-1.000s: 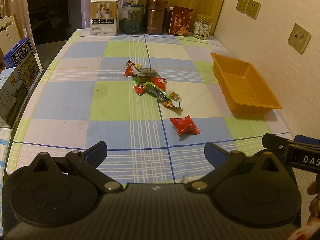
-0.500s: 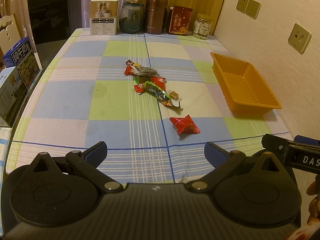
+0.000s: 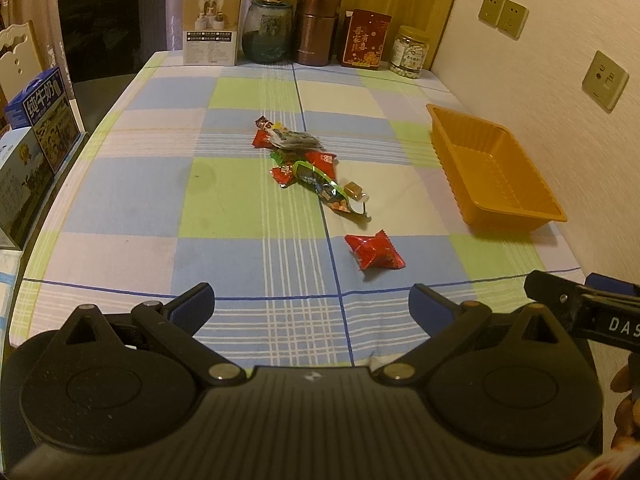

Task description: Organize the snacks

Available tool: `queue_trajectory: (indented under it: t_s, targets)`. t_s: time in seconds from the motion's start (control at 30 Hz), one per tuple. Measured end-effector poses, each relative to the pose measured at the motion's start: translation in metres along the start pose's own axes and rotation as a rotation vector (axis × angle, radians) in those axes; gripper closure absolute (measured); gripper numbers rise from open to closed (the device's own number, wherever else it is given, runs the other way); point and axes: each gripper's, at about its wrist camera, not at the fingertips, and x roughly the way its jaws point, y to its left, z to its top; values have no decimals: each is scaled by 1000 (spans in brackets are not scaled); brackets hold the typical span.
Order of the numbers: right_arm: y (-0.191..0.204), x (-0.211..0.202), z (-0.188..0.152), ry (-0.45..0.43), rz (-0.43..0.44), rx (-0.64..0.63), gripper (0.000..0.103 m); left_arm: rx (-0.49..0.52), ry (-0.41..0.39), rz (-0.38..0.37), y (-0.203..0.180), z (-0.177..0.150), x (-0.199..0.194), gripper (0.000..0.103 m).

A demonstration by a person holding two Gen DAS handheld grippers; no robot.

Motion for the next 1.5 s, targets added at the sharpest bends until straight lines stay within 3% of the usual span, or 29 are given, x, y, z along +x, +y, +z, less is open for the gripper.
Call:
queue_trajectory:
  t_s: [0.27,0.53,0.6,0.8,1.03,1.23,1.5]
  targets:
    - [8,24,15,-31,139,-211,1,-28,23,4,23,15,19,1]
    - [19,77,24,57,241,-436,2,-54,39,-19,45,35,48,1]
    - [22,89,26,79,267,-494,13,-64,40,-19,49,38,56,1]
    - [34,130,23,156,340,-678,23,-63,45,-15,54,47,74,1]
    - [51,172,15,206,373,-857,49,-43,63,-10,55,47,88,1]
    - [62,194,12,218,400,-939,60,-49,92,-19,58,45,96,1]
    - [71,208,14,234,423,-947,72,-58,97,-29,59,49,104,1]
